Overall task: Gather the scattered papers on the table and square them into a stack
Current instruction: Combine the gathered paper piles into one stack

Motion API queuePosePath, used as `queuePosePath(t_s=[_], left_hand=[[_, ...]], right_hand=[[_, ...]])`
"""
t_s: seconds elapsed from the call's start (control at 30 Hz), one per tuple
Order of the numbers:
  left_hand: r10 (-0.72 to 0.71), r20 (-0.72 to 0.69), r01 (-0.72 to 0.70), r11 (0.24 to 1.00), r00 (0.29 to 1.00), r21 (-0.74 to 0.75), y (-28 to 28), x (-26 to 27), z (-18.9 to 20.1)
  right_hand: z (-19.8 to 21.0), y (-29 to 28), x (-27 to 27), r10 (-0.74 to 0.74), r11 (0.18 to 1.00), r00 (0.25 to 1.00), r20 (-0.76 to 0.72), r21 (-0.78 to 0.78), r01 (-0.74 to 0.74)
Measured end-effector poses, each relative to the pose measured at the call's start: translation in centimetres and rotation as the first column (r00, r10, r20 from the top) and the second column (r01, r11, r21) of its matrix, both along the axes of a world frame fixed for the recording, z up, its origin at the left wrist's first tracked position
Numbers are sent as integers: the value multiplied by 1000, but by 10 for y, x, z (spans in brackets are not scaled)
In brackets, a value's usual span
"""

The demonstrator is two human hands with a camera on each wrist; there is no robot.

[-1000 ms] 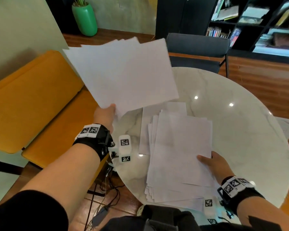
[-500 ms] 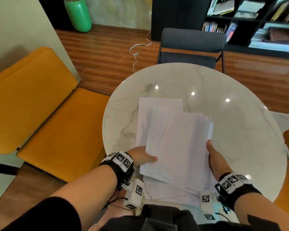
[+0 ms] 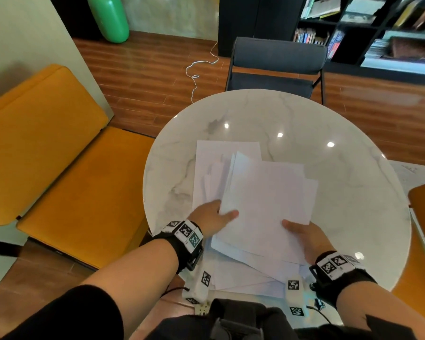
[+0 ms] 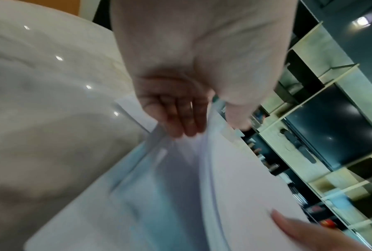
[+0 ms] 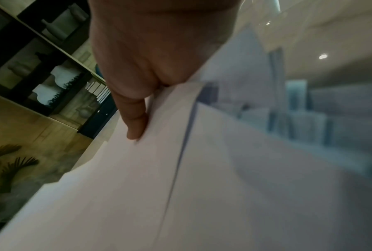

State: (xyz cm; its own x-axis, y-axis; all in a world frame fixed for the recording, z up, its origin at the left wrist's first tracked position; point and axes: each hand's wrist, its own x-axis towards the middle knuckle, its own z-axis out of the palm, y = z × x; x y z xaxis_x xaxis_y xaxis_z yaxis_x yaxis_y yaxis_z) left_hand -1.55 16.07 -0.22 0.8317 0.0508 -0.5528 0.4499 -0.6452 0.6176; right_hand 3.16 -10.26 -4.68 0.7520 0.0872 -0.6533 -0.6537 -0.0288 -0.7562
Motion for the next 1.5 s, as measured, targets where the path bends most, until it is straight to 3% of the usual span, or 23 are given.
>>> queuePosePath(t_s=[0.03,0.1,0.17,0.23,0.27,0.3,0.37,0.47,0.53,0.67,0.9,1.0,1.1,1.2,1.27,1.33,1.4,1.5], left_hand=[[141,91,-146,988,986,54,7,4,-3],[442,176,-459,886,879,70,28,14,-13],[654,12,-653,755,756,-56,45,19,-22],[749,-232,-777,547,620,-311,50,21,-27],[751,-290,-792,480,593,-377,50,21,-30],[737,-294,-776,475,608,-415,49,21,-31],[667,-230,-695,604,709,-390,44,22,-30],[534,-80,-540,826,842,-163,43,25,-28],[501,13,-501,865,865,-7,49,26,-16],[565,190,-581,812,803,43,67,32,19],[558,398,-474,830,728,-296,52,59,106],[573,344,-340,768,744,-543,31,63,139],[532,202,-171,570,822,-804,9,60,157],[491,124,-127,445,862,-886,3,56,150],[489,84,-169,451,868,-877,10,52,134],[506,39,-270,521,861,-810,15,44,108],[523,19,-385,651,852,-654,15,32,76],[409,4,-382,855,913,-351,15,14,29]], right_hand=[[-3,0,0,1,1000,1000,24,-21,0],[-8,-1,2,3,999,999,36,-42,-1],[-11,-3,4,18,999,998,53,-41,-15],[-13,-3,4,27,999,998,57,-32,-25],[-14,-3,5,26,999,998,59,-36,-24],[-16,-4,5,27,999,998,63,-39,-25],[-18,-4,6,23,999,998,64,-47,-20],[-19,-6,8,19,999,998,55,-47,-17],[-19,-5,7,18,999,998,60,-51,-15],[-14,-3,7,21,997,997,68,-74,-15],[-12,-1,8,13,997,996,86,-80,-6],[-11,0,8,6,998,998,66,-67,-2],[-13,0,8,-24,998,998,58,-60,28],[-9,-1,8,-38,996,998,41,-76,41],[-11,-1,10,-91,995,996,19,-48,91],[-13,-1,14,-122,991,992,-20,-49,121],[-4,0,15,-160,987,985,-68,-44,157],[6,0,18,-165,980,969,-183,77,181]])
